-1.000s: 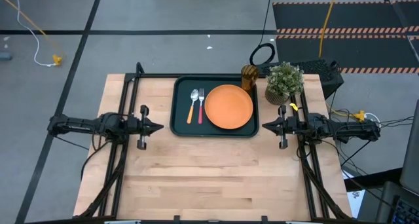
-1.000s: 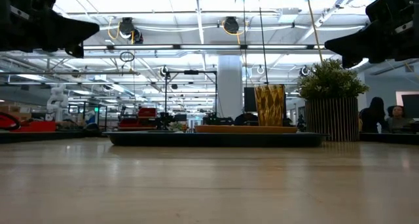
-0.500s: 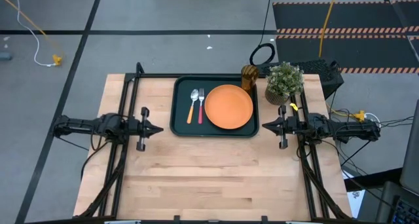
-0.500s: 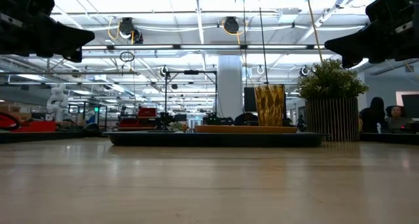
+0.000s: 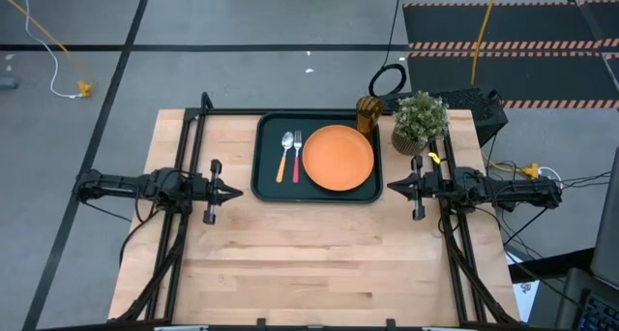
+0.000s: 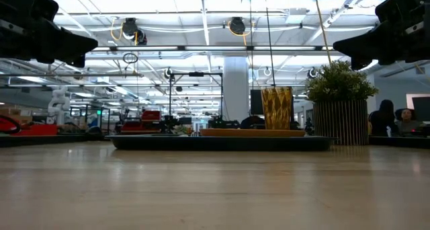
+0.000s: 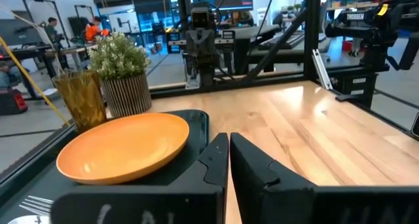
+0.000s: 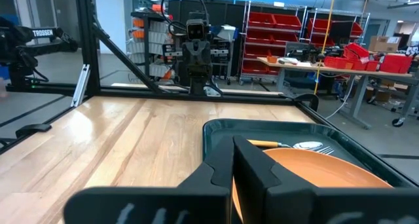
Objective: Pick and place plate/cup/fork/spoon on tray
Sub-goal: Return to Home Position
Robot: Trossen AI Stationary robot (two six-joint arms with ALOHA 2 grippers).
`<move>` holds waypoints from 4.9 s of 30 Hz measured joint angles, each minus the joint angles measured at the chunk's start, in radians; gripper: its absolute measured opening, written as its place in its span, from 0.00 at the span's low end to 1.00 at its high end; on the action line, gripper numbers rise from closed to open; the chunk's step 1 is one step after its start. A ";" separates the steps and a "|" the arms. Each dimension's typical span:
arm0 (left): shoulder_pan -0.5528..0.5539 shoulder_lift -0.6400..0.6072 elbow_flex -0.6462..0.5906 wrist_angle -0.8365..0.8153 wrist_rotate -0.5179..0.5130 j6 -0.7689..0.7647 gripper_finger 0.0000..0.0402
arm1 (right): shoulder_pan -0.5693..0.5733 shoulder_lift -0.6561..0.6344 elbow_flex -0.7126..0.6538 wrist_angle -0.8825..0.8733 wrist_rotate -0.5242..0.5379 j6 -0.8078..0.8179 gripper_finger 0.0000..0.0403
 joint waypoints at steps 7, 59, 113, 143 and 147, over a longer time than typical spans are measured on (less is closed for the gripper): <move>0.000 0.000 0.000 0.006 0.000 -0.002 0.01 | 0.000 0.000 0.000 0.000 0.000 0.000 0.00; 0.000 0.000 -0.002 0.010 -0.002 -0.002 0.06 | 0.000 0.000 0.000 0.000 0.000 0.000 0.00; 0.000 0.000 -0.002 0.010 -0.002 -0.002 0.06 | 0.000 0.000 0.000 0.000 0.000 0.000 0.00; 0.000 0.000 -0.002 0.010 -0.002 -0.002 0.06 | 0.000 0.000 0.000 0.000 0.000 0.000 0.00; 0.000 0.000 -0.002 0.010 -0.002 -0.002 0.06 | 0.000 0.000 0.000 0.000 0.000 0.000 0.00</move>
